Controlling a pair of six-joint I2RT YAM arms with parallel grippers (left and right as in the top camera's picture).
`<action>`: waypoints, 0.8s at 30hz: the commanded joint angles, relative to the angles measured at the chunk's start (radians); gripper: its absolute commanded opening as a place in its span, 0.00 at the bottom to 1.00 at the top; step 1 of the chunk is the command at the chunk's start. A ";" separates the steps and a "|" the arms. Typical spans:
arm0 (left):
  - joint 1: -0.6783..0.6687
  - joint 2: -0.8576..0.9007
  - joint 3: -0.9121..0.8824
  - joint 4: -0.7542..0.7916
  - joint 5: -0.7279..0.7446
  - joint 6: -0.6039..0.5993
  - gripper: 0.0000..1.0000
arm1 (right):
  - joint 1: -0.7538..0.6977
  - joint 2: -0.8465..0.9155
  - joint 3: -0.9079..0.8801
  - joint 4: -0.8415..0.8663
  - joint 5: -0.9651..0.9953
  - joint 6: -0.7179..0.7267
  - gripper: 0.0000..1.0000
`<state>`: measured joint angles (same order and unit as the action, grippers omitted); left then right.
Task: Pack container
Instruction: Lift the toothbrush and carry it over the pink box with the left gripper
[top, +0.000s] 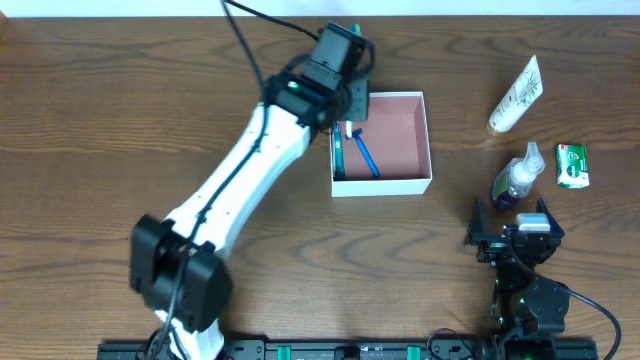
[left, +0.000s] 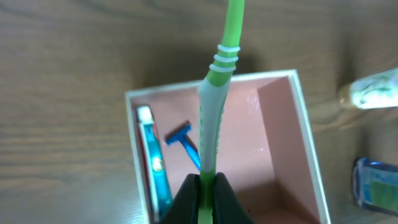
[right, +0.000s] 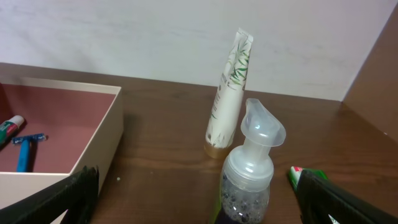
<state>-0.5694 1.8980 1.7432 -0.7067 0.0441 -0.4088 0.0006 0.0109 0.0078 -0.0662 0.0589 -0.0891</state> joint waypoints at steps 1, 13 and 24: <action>-0.027 0.065 -0.005 -0.006 -0.029 -0.080 0.06 | 0.007 -0.006 -0.002 -0.004 -0.004 -0.013 0.99; -0.049 0.125 -0.011 -0.097 -0.007 -0.094 0.06 | 0.007 -0.006 -0.002 -0.004 -0.004 -0.013 0.99; -0.049 0.125 -0.027 -0.175 -0.002 -0.090 0.06 | 0.007 -0.006 -0.002 -0.004 -0.004 -0.013 0.99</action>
<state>-0.6201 2.0274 1.7245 -0.8768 0.0456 -0.4976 0.0006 0.0109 0.0078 -0.0662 0.0589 -0.0895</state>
